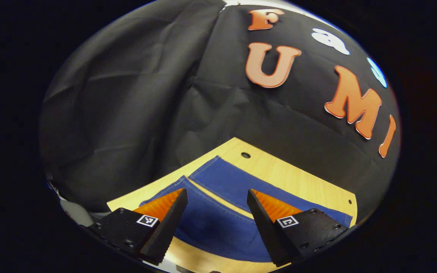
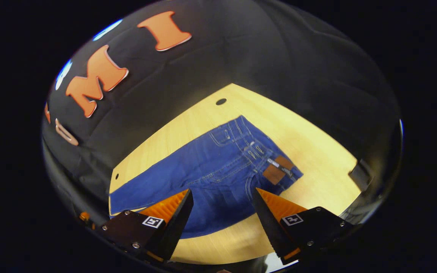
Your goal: Grasp the waist and the cuffs of the jeans and fold them to make the two legs overlap; first hold the waist and fold one-third of the jeans toward the cuffs, then hold the cuffs and fold the remaining one-third in the same direction to finish folding.
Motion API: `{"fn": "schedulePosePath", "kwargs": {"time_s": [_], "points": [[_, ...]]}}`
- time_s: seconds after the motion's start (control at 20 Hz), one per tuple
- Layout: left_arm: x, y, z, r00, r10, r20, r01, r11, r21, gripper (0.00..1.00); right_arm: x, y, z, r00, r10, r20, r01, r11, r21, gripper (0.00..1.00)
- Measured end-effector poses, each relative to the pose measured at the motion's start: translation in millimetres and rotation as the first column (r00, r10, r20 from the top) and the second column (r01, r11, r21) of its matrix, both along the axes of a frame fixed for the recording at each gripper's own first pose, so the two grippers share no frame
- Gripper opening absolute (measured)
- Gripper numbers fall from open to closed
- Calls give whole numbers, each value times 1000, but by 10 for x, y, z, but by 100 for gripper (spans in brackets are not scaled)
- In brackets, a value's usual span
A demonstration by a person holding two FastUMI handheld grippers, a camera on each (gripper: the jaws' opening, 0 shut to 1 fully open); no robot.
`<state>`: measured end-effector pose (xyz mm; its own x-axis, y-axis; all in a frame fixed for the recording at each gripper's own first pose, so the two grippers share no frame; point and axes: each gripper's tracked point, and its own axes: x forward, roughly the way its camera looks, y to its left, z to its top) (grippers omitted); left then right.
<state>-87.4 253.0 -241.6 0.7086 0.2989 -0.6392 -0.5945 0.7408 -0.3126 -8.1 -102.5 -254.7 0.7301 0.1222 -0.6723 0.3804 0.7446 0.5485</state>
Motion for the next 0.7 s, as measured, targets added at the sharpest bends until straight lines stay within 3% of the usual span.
{"fn": "schedulePosePath", "kwargs": {"time_s": [0.15,0.3,0.7], "points": [[-101,131,-383,998,30,-47,-36,990,-135,97,-4,-71,-156,996,-76,-39,78,995,65,98],[-190,218,-724,992,86,-88,-107,955,-277,97,26,-137,-287,988,-133,-77,141,984,110,98],[-454,366,-1192,968,147,-203,-223,877,-426,98,48,-267,-585,965,-201,-170,228,961,154,98]]}}
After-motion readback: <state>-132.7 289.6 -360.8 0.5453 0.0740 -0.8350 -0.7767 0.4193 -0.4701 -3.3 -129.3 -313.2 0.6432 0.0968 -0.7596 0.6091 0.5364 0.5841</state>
